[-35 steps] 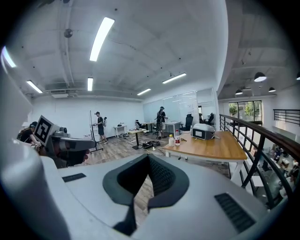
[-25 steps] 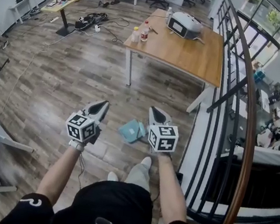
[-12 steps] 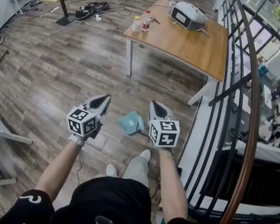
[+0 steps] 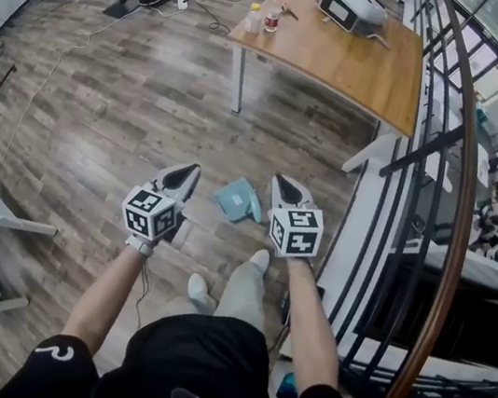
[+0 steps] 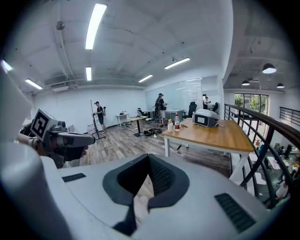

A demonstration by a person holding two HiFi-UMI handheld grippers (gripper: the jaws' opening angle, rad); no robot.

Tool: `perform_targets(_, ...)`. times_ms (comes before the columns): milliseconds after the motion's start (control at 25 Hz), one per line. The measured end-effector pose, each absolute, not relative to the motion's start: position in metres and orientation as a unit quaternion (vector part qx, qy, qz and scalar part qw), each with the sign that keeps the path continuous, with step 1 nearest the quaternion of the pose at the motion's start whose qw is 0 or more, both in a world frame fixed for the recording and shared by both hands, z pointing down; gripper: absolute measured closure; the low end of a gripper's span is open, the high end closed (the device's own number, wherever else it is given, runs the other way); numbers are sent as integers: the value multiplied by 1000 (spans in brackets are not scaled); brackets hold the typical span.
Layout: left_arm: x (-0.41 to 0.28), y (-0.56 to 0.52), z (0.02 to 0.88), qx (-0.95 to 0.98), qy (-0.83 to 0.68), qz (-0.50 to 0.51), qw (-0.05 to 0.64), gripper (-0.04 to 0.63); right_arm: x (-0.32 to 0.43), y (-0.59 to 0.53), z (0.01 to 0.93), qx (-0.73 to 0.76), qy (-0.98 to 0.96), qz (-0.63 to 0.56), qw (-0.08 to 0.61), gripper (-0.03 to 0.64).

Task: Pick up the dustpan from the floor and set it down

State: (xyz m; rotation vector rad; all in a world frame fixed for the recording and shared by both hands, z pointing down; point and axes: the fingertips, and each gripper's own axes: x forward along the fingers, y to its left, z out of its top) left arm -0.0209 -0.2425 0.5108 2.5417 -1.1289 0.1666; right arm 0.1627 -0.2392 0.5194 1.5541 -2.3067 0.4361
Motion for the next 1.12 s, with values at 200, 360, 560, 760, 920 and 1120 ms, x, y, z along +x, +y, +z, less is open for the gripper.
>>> perform_targets(200,-21,-254,541,895,-396,70,192,597,154,-256,555,534,-810,160,183,620)
perform_targets(360,-18,-260,564,894,-391,78,203,597,148,-263,590,522,-811,170,203,620)
perform_targets(560,-15,-275,593,891,-392,86,212,597,143,-276,626,511,-812,180,217,620)
perform_targets(760,-8,-281,629,886,-393,92,230,597,142,-286,664,499,-817,184,223,620)
perform_targets(920,-2,-283,661,883,-389,101,243,597,145,-289,701,490,-815,197,237,618)
perform_targets(1120,3,-284,704,874,-390,109,268,597,148,-288,754,475,-810,226,258,520)
